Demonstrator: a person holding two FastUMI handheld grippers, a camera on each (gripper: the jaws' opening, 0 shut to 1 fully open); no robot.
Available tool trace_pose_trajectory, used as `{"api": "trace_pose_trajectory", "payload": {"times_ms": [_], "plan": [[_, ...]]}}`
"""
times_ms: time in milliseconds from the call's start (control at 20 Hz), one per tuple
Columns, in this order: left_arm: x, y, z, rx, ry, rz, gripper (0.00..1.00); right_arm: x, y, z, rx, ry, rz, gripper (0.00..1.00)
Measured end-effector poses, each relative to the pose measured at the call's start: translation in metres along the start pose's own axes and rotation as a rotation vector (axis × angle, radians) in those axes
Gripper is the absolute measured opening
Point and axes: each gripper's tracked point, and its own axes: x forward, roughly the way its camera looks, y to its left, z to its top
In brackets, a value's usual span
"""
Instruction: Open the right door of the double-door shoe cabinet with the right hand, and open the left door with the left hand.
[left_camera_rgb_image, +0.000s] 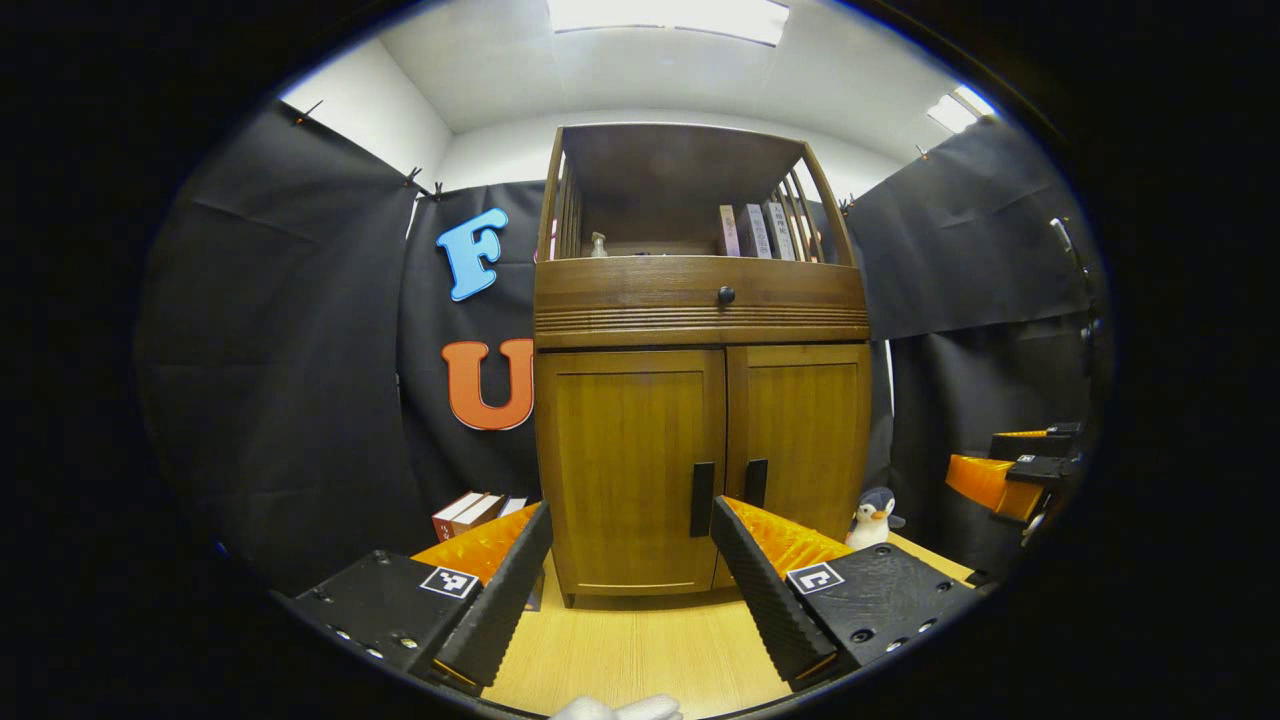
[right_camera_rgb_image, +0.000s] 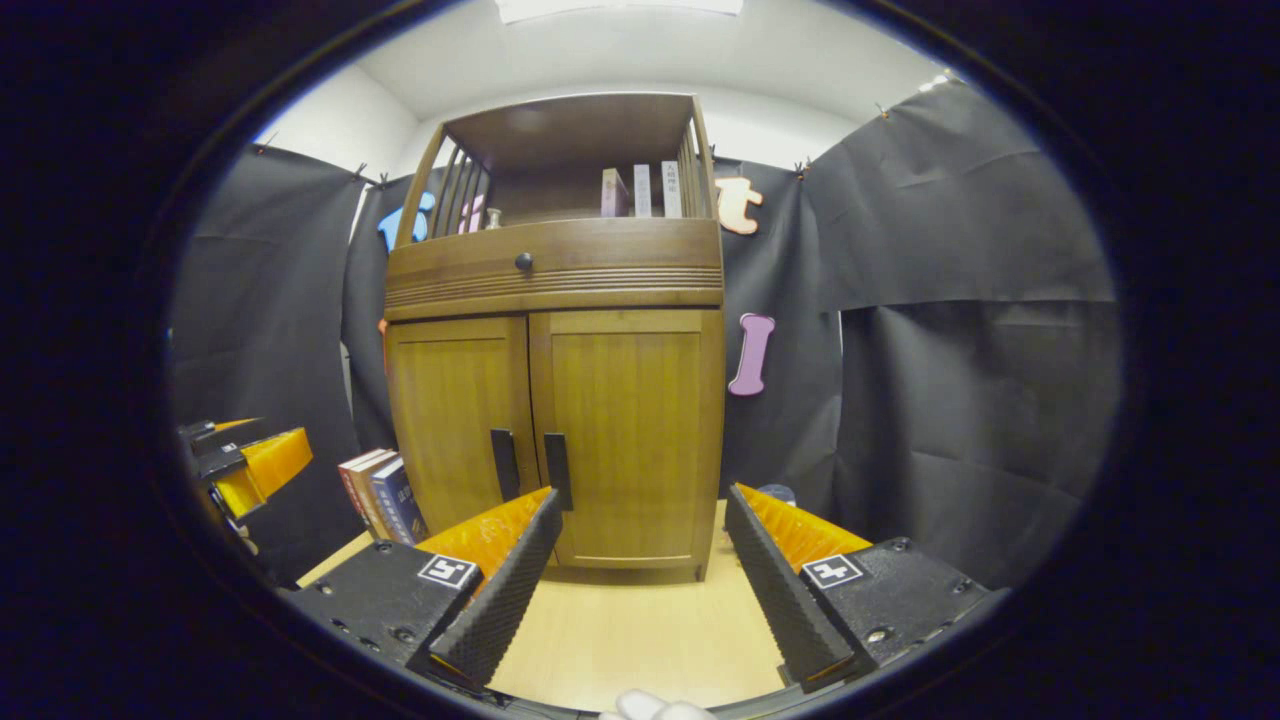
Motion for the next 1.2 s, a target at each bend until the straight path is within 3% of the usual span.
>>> {"api": "trace_pose_trajectory", "payload": {"times_ms": [300,350,500,950,1200], "plan": [[-0.004,0.003,0.000,0.003,0.000,-0.012,0.96,0.038,0.017,-0.023,-0.027,0.046,0.033,1.00],[-0.005,0.003,0.001,0.005,0.000,-0.016,1.00,0.049,0.021,-0.026,-0.031,0.044,0.046,1.00],[-0.003,0.008,-0.002,0.026,0.015,0.002,0.96,0.085,0.036,-0.030,-0.036,0.044,0.085,1.00],[0.011,0.028,0.004,0.026,0.029,0.121,0.96,0.230,0.087,-0.041,-0.028,0.066,0.213,1.00],[0.016,0.035,0.003,0.041,0.060,0.205,0.96,0.295,0.100,-0.071,-0.038,0.142,0.220,0.99]]}}
